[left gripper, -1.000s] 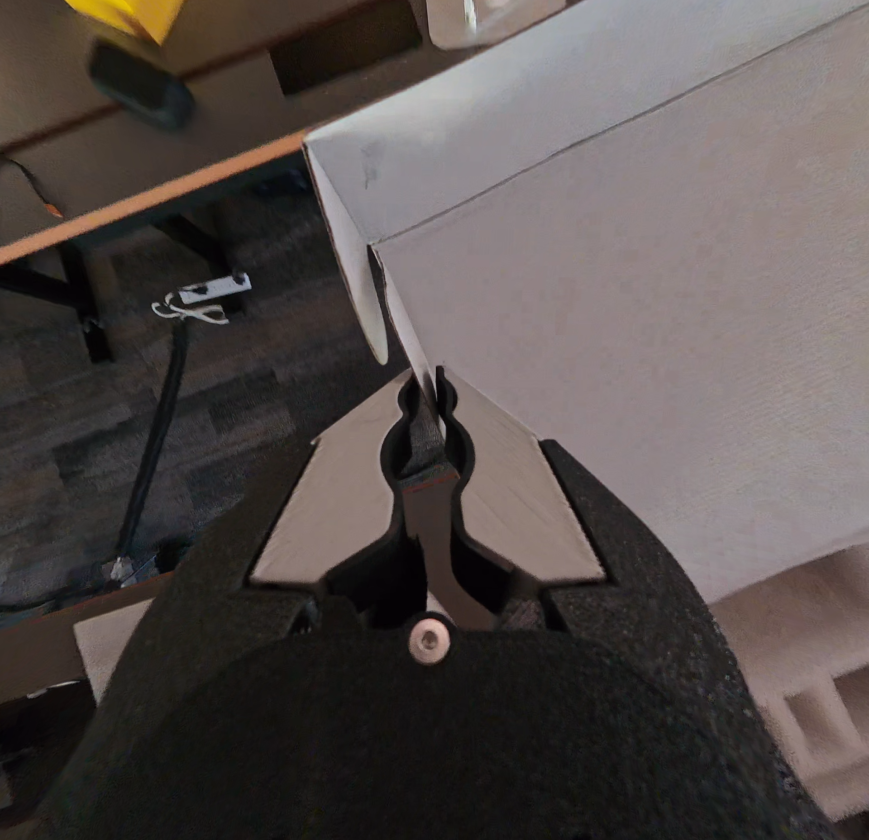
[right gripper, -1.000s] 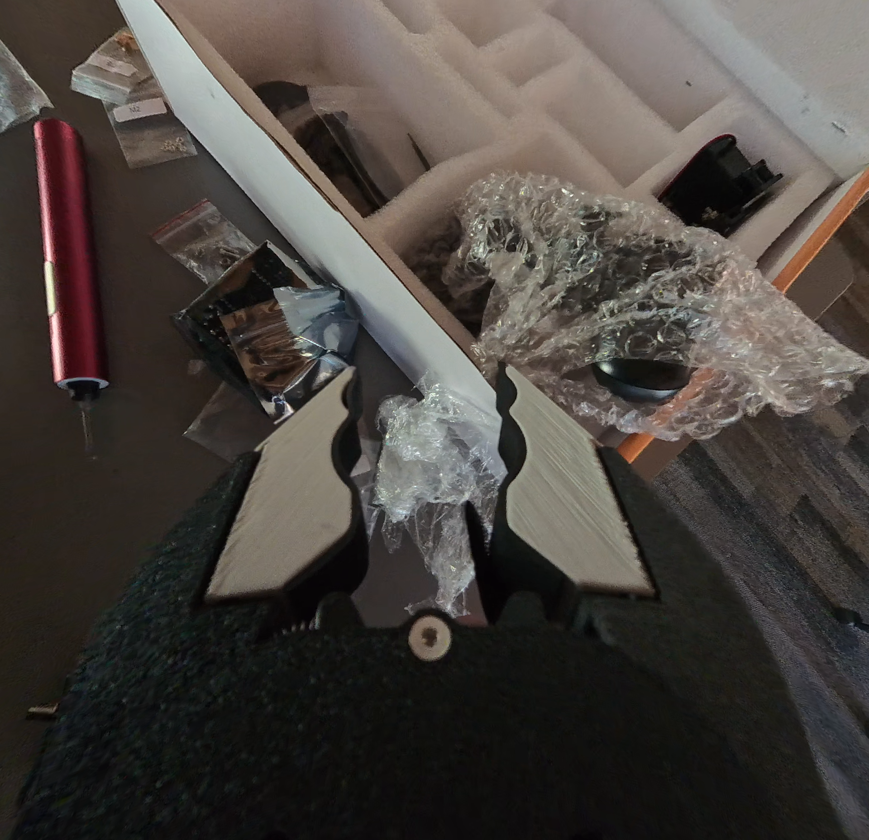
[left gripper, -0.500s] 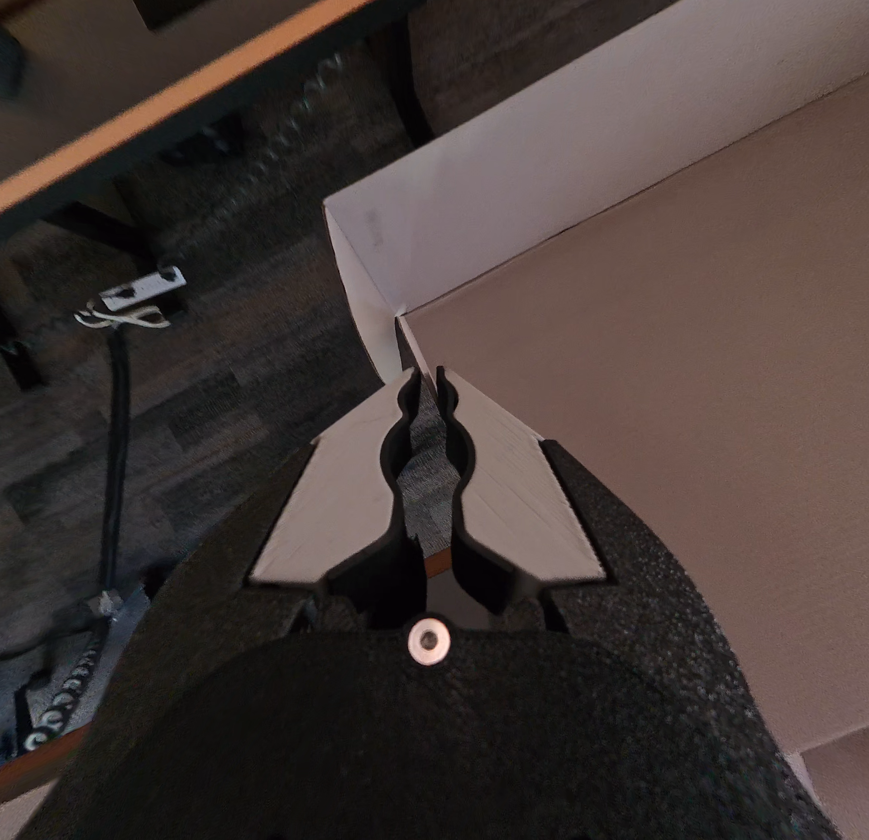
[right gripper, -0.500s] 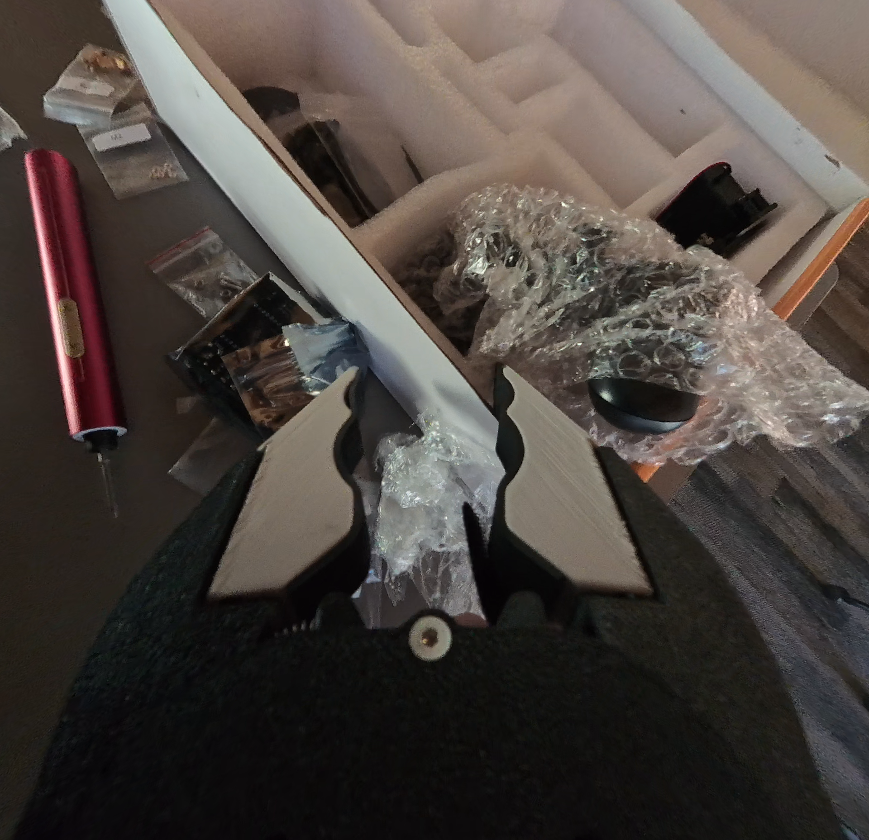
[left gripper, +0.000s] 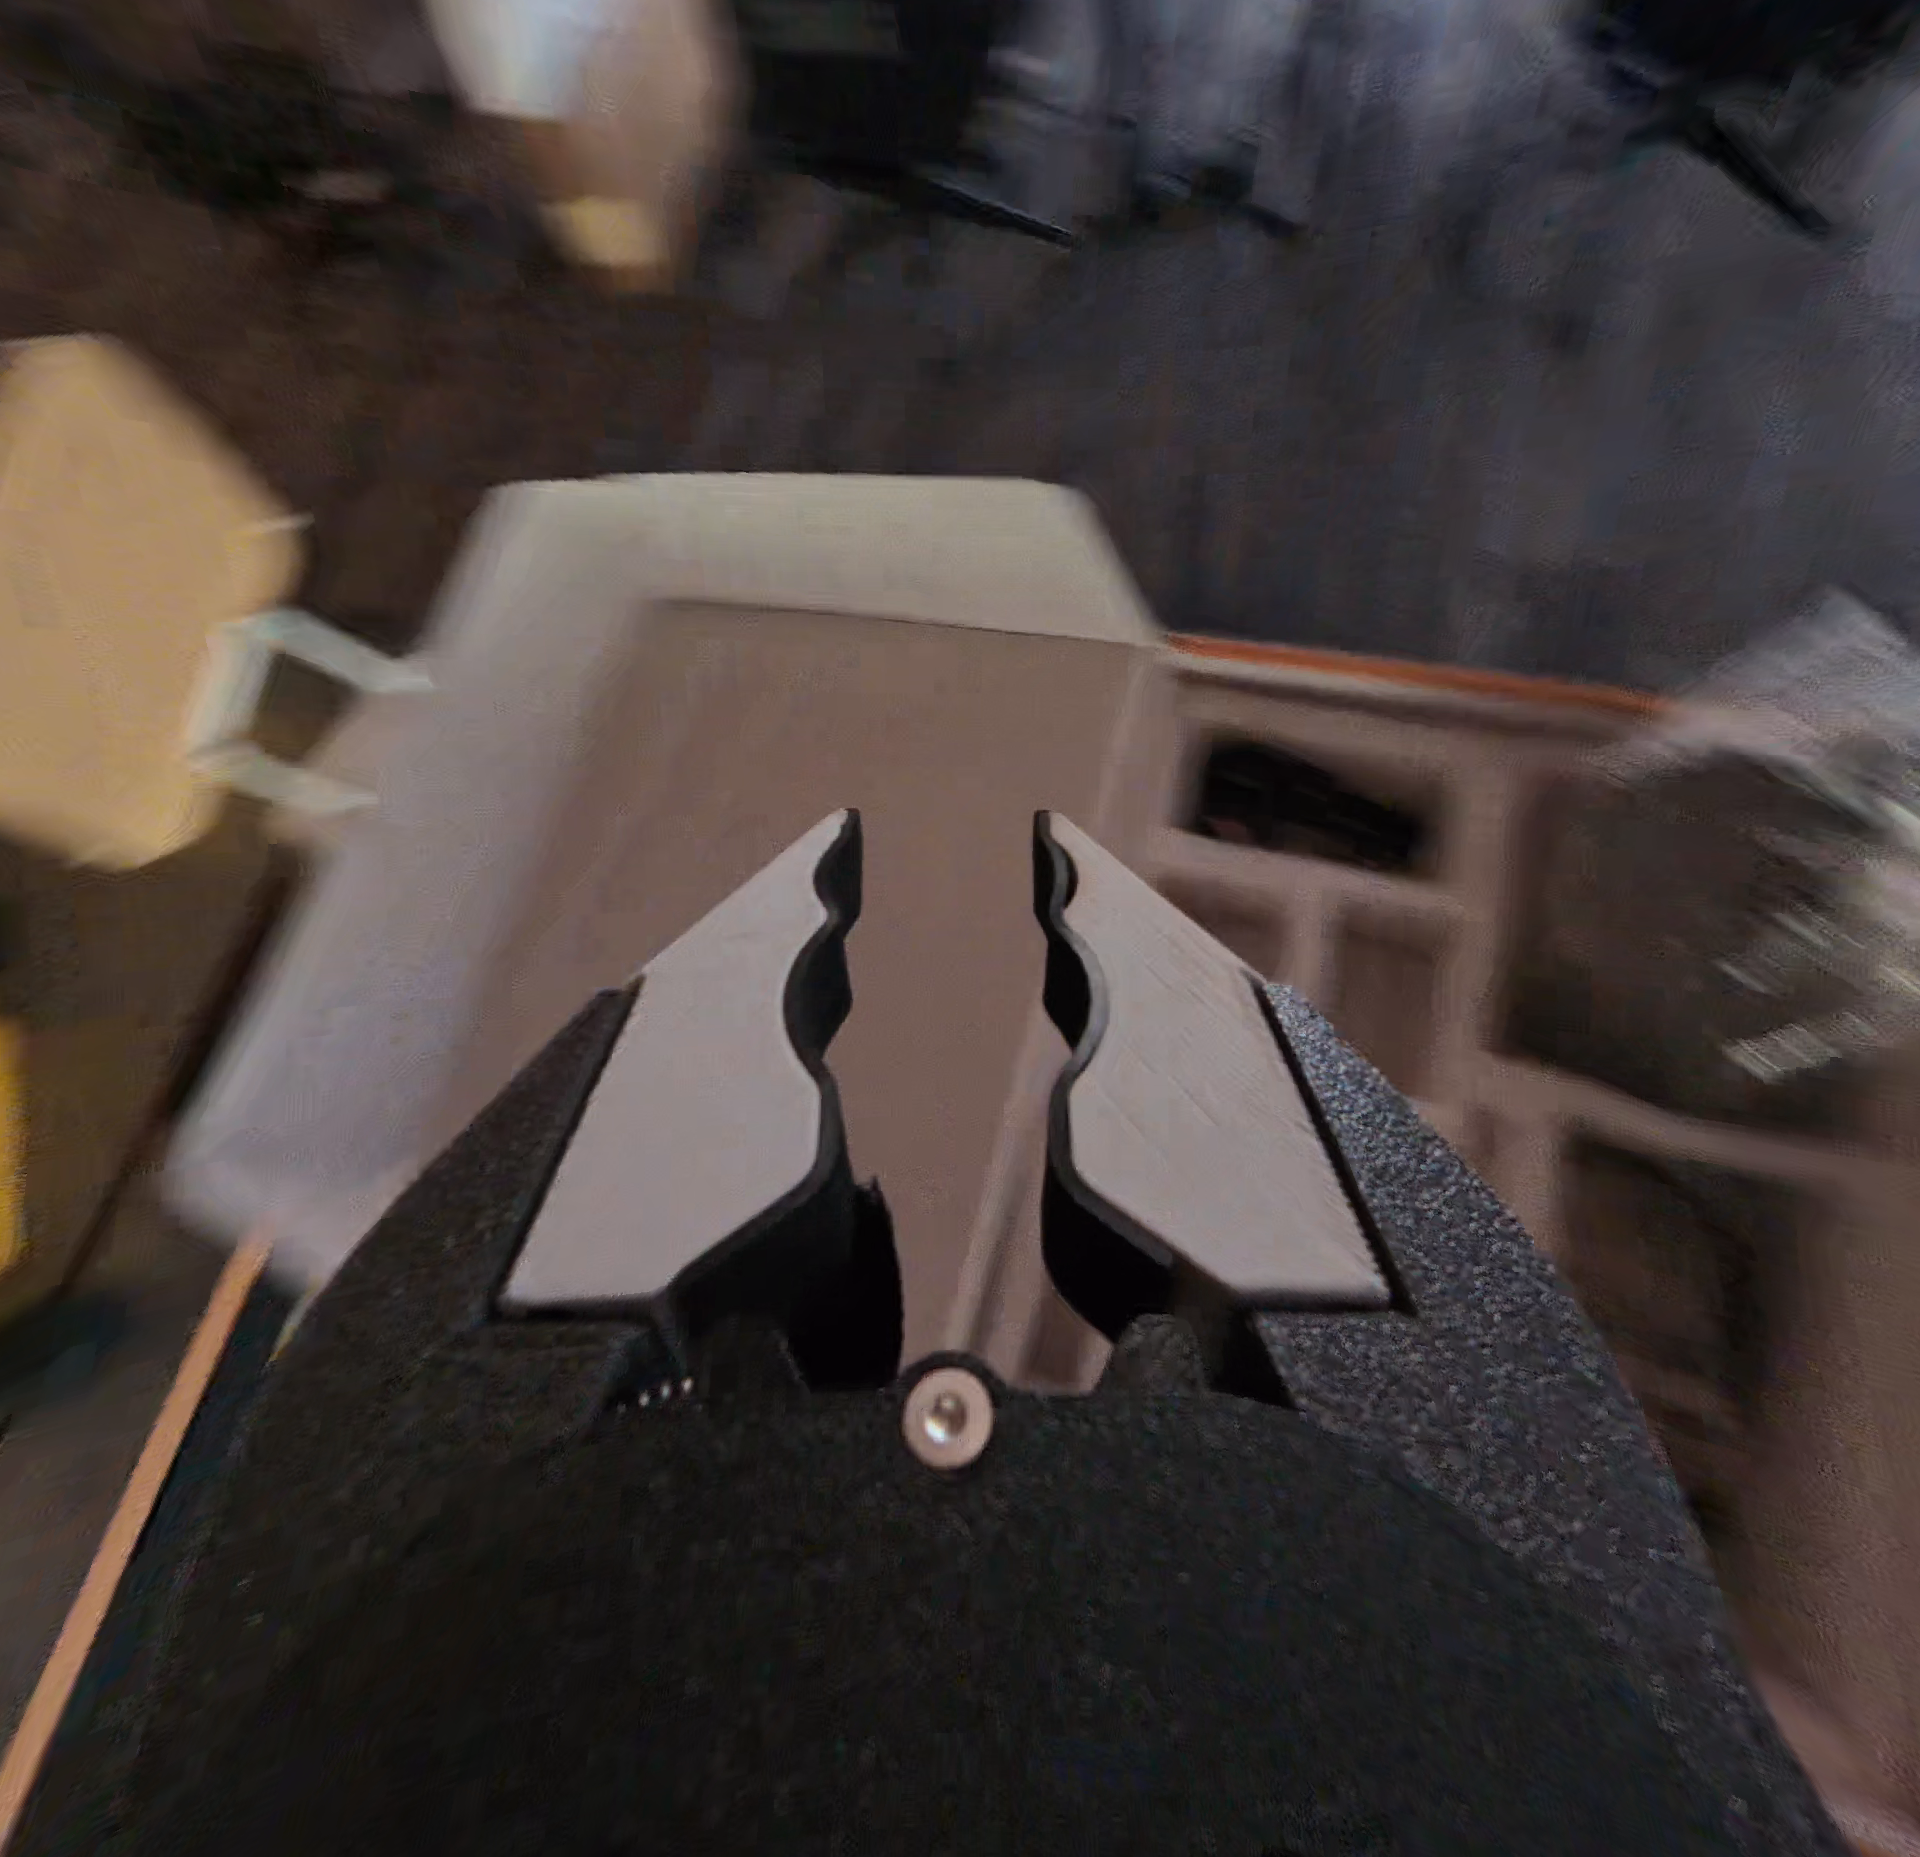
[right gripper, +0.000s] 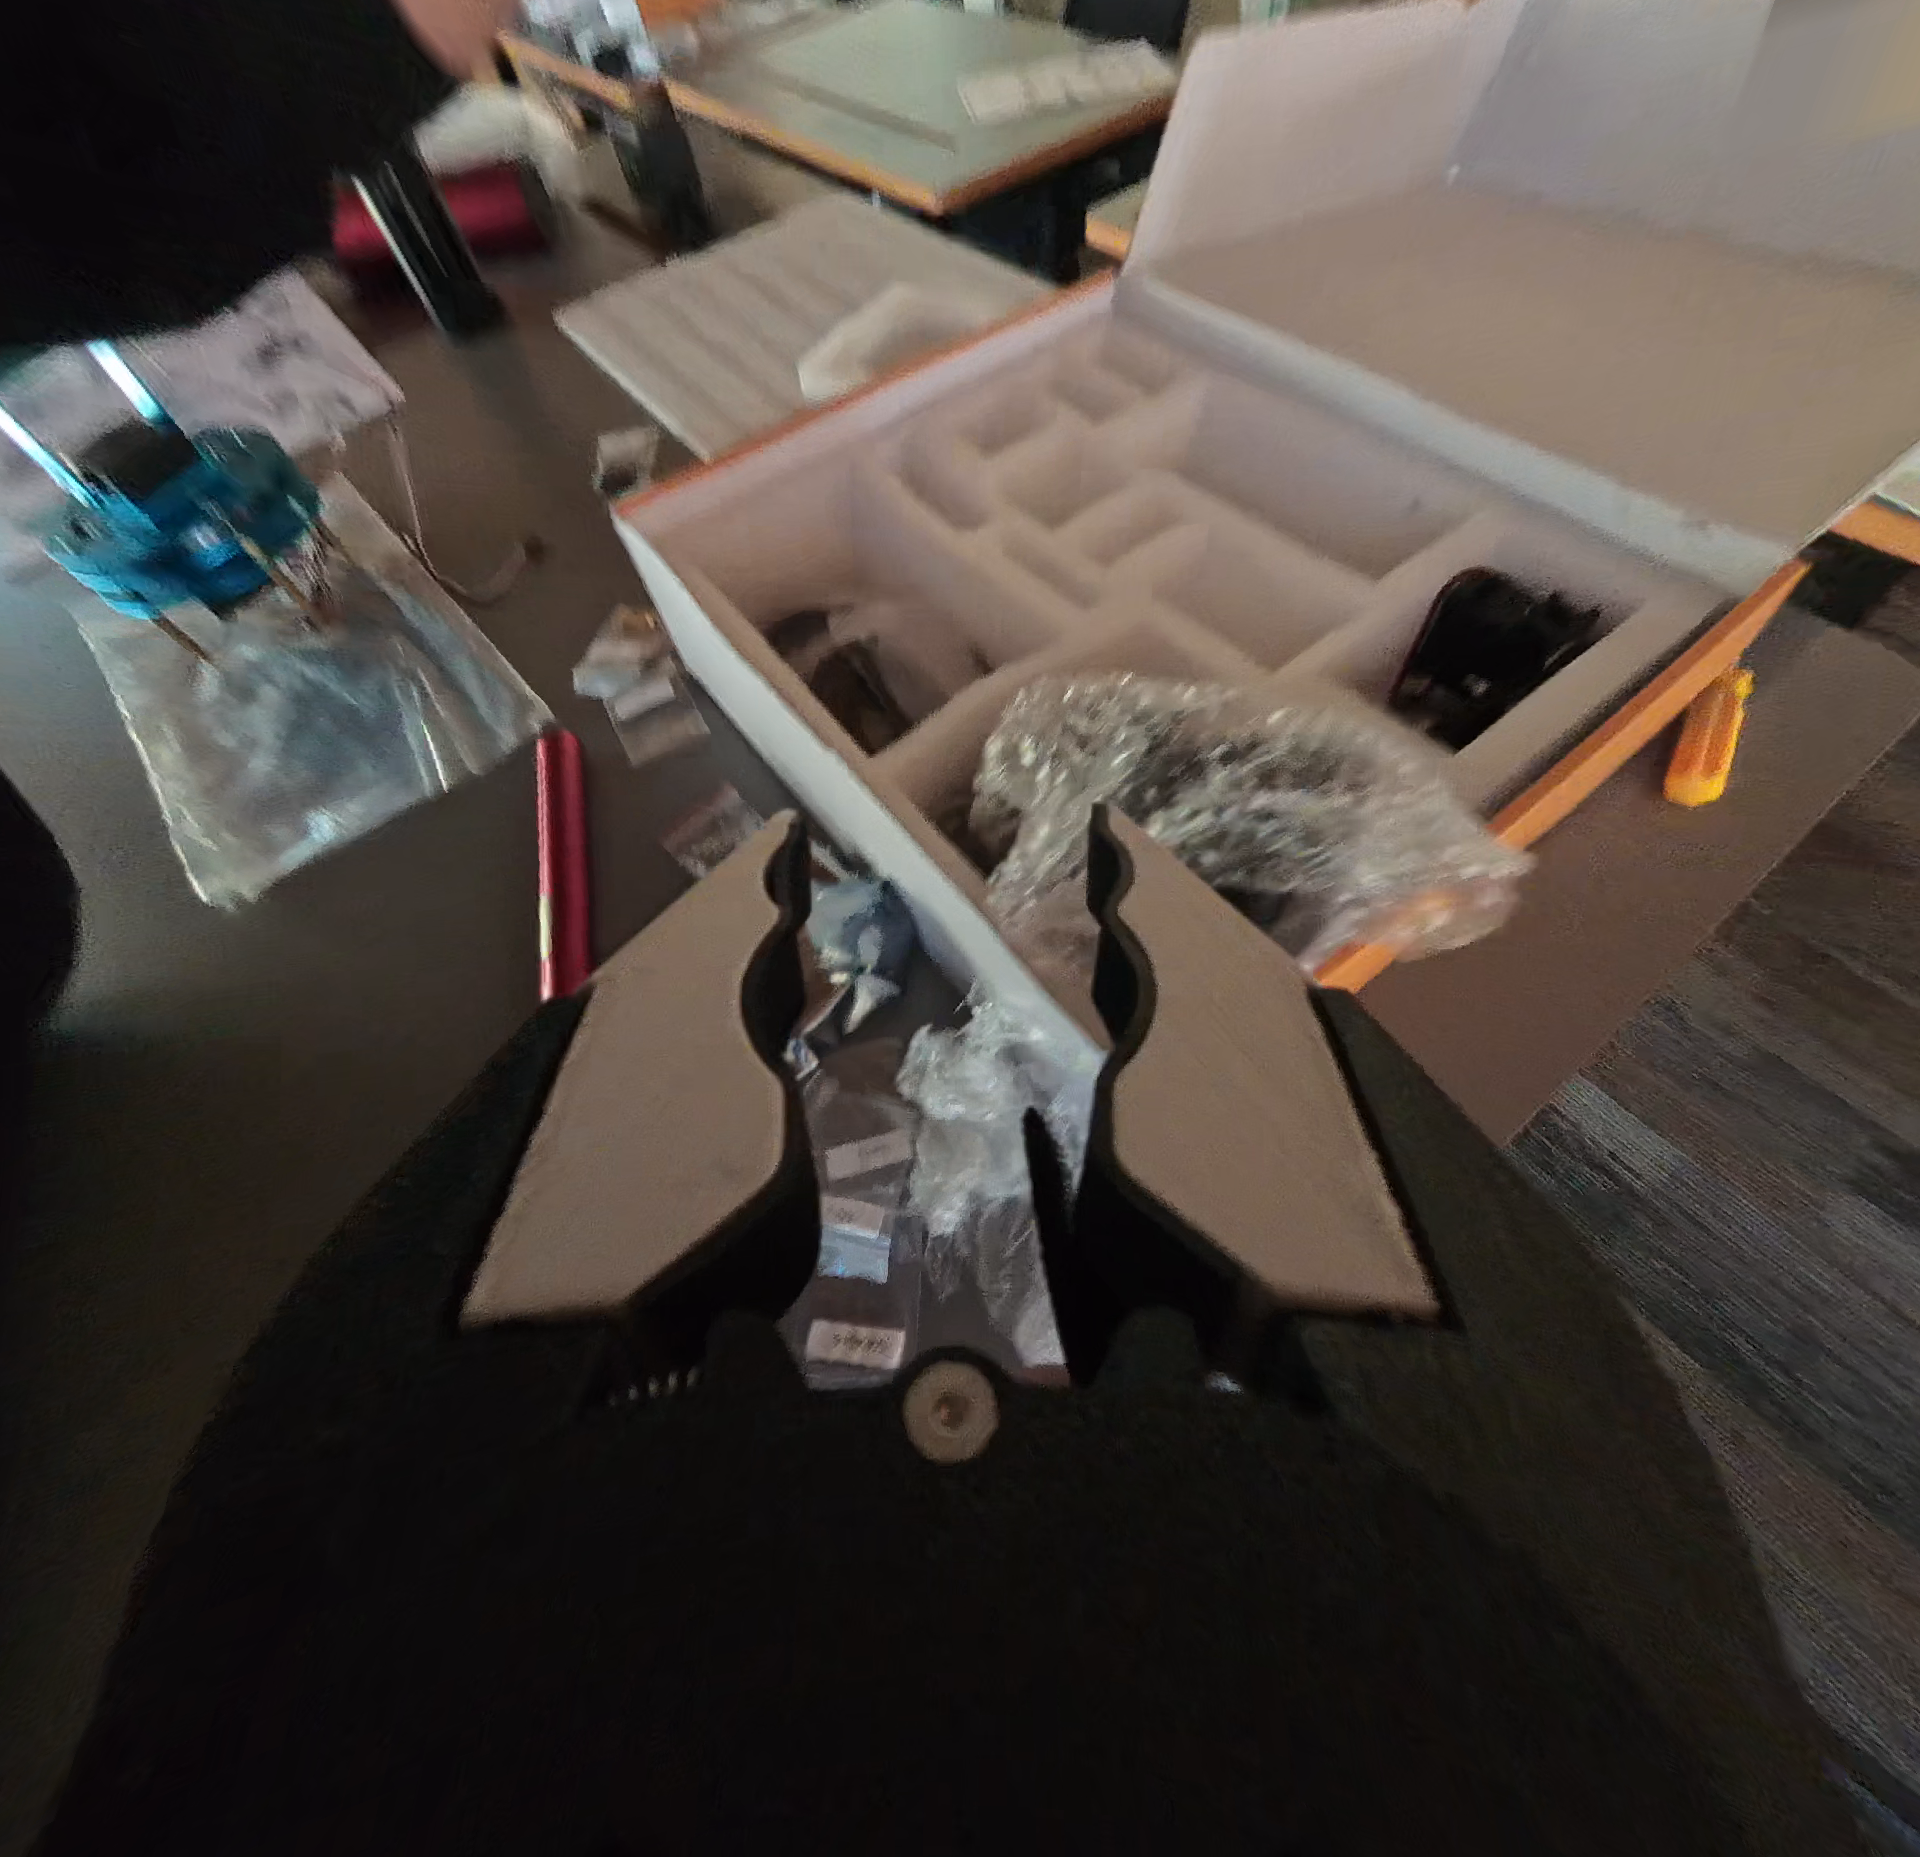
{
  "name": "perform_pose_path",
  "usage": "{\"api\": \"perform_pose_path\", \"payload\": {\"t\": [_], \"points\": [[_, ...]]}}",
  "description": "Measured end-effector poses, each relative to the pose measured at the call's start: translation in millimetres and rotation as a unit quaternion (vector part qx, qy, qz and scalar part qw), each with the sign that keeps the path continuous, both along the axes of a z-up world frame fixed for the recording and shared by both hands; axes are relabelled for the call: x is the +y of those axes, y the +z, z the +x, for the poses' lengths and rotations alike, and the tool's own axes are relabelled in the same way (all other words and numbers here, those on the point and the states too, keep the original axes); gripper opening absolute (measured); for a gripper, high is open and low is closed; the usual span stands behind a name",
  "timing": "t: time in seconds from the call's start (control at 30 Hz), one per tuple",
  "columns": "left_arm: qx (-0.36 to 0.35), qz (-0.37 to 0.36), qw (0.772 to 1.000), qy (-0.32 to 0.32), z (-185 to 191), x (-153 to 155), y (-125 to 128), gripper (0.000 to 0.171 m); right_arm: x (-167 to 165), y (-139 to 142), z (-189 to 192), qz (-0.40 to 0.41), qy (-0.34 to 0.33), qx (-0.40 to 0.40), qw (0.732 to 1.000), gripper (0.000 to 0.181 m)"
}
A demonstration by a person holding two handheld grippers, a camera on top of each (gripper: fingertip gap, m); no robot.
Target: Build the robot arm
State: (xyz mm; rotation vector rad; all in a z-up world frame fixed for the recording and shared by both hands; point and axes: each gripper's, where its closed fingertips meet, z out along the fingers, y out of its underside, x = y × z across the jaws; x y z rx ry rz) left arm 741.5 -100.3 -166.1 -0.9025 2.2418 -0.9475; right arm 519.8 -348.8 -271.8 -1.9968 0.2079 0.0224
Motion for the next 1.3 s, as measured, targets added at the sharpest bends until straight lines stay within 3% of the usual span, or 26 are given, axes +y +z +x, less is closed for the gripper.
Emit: {"api": "perform_pose_path", "payload": {"t": [0.07, 0.13, 0.23, 0.37, 0.5, 0.7, 0.73, 0.87, 1.1, 1.3], "points": [[0.081, 0.024, 0.989, -0.122, -32, -68, -52, 0.029, -3, 14, 33, 0.018, -0.026, -0.005, 0.999, 0.047], [0.156, 0.079, 0.971, -0.166, -42, -103, -109, 0.034, 0, 13, 73, 0.011, -0.064, -0.010, 0.998, 0.047], [0.220, 0.159, 0.945, -0.182, -32, -123, -169, 0.038, 9, -5, 122, -0.013, -0.111, 0.018, 0.994, 0.047], [0.261, 0.211, 0.923, -0.187, -16, -135, -205, 0.038, 20, -39, 149, -0.035, -0.135, 0.090, 0.986, 0.051], [0.258, 0.279, 0.904, -0.195, -8, -134, -218, 0.036, 20, -56, 158, -0.057, -0.165, 0.071, 0.982, 0.051], [0.245, 0.315, 0.895, -0.197, -8, -132, -241, 0.032, 29, -76, 151, -0.079, -0.156, 0.078, 0.981, 0.043], [0.242, 0.320, 0.896, -0.192, -5, -131, -240, 0.022, 29, -80, 151, -0.084, -0.159, 0.083, 0.980, 0.038], [0.214, 0.304, 0.907, -0.198, -2, -135, -230, 0.021, 28, -87, 153, -0.097, -0.177, 0.074, 0.977, 0.021], [0.163, 0.281, 0.924, -0.202, -5, -134, -203, 0.021, 29, -85, 153, -0.101, -0.187, 0.075, 0.974, 0.020], [0.128, 0.278, 0.925, -0.224, -3, -141, -200, 0.021, 28, -87, 154, -0.129, -0.196, 0.065, 0.970, 0.016]]}}
